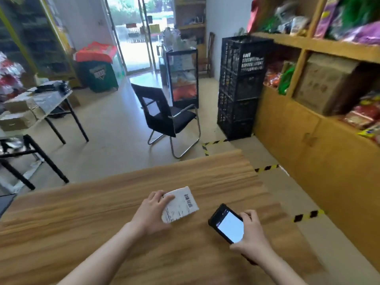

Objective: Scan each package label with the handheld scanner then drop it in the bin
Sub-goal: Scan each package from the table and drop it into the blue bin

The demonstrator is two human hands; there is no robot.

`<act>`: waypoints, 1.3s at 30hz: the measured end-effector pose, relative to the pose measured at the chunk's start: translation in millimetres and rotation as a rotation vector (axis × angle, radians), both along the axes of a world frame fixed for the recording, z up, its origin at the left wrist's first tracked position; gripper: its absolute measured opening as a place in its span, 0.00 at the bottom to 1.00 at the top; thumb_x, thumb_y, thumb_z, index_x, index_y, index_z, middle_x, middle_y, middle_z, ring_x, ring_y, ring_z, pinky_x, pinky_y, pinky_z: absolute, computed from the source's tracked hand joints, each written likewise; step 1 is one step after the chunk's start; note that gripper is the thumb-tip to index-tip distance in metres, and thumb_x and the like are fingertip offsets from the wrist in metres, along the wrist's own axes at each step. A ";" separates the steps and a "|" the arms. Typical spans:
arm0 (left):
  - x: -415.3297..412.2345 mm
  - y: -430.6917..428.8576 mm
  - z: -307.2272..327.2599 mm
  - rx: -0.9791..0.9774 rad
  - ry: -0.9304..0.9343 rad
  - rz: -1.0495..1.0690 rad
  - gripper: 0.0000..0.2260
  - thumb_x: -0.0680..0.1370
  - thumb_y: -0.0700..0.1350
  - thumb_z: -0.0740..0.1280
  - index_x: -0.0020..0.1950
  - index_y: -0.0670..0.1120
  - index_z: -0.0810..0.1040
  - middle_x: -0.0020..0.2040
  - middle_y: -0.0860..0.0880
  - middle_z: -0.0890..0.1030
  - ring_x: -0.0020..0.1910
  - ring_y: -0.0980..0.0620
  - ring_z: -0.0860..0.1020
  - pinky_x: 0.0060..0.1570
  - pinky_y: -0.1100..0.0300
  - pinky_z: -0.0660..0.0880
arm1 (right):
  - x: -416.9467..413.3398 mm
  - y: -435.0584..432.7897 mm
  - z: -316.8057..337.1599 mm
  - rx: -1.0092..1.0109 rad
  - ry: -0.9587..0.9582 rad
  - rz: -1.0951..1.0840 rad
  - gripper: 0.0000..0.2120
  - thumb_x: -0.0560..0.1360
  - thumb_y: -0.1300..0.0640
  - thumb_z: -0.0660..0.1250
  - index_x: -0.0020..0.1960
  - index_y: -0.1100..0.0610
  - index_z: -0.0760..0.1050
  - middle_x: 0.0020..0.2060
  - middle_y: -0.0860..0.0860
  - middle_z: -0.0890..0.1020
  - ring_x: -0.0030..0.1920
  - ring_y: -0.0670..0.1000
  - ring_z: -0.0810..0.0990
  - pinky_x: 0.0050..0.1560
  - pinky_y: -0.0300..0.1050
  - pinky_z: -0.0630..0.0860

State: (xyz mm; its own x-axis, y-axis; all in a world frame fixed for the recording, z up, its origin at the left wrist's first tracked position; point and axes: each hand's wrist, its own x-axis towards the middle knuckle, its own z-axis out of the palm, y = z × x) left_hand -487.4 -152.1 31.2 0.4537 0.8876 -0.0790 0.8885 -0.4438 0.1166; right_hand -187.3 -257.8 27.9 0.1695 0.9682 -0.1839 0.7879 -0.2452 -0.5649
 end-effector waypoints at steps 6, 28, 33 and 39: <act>196.4 11.4 -0.5 -0.044 -0.089 -0.322 0.42 0.62 0.69 0.62 0.74 0.56 0.62 0.68 0.52 0.65 0.66 0.50 0.64 0.64 0.57 0.67 | 130.0 -90.6 -6.1 -0.061 0.094 -0.471 0.42 0.54 0.47 0.79 0.63 0.51 0.64 0.55 0.44 0.60 0.53 0.45 0.68 0.52 0.40 0.75; 811.8 -280.8 -82.1 -0.446 0.023 -1.288 0.42 0.61 0.68 0.66 0.73 0.57 0.60 0.68 0.55 0.62 0.67 0.53 0.60 0.63 0.58 0.67 | 412.9 -470.7 -19.4 -0.151 0.173 -1.617 0.24 0.60 0.57 0.75 0.52 0.52 0.69 0.43 0.41 0.66 0.61 0.52 0.67 0.49 0.35 0.66; 871.2 -372.9 -108.1 -0.404 0.119 -1.475 0.42 0.62 0.71 0.64 0.73 0.56 0.62 0.68 0.52 0.63 0.68 0.50 0.62 0.64 0.55 0.67 | 427.9 -530.5 -29.4 -0.245 0.218 -1.705 0.22 0.65 0.51 0.71 0.56 0.43 0.70 0.52 0.48 0.75 0.64 0.51 0.67 0.56 0.34 0.62; 924.5 -469.8 -134.2 -0.350 0.285 -1.612 0.41 0.66 0.72 0.64 0.74 0.56 0.59 0.71 0.51 0.59 0.71 0.48 0.57 0.66 0.51 0.62 | 475.3 -602.8 -56.6 -0.269 0.368 -1.768 0.22 0.61 0.49 0.74 0.48 0.44 0.65 0.43 0.40 0.64 0.61 0.51 0.67 0.43 0.36 0.64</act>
